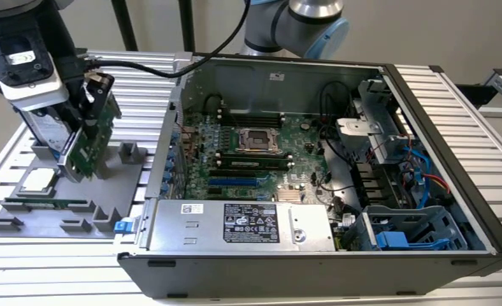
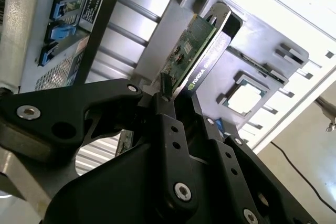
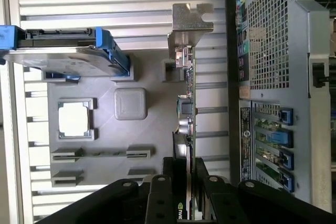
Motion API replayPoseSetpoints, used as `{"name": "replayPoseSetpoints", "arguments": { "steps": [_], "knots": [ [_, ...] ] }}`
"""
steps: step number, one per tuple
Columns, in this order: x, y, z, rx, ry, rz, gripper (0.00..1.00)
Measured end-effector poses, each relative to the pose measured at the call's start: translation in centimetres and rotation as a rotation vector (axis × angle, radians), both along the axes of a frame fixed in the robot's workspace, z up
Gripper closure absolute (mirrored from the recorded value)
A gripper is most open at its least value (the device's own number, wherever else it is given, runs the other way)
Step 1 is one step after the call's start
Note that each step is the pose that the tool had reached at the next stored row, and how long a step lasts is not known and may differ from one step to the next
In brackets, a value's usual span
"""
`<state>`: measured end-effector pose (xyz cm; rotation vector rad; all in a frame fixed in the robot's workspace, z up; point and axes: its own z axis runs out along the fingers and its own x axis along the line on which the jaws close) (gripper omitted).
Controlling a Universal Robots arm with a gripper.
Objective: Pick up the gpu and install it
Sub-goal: 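Pick up the gpu and move the gpu toward the slot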
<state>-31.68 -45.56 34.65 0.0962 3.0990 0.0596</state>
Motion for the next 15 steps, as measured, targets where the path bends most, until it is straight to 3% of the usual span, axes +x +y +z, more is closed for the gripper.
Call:
{"name": "replayPoseSetpoints", "arguments": {
  "steps": [15],
  "knots": [
    [0.0,0.0,1.99,0.0,-0.0001,0.0,1.0]
  ]
}}
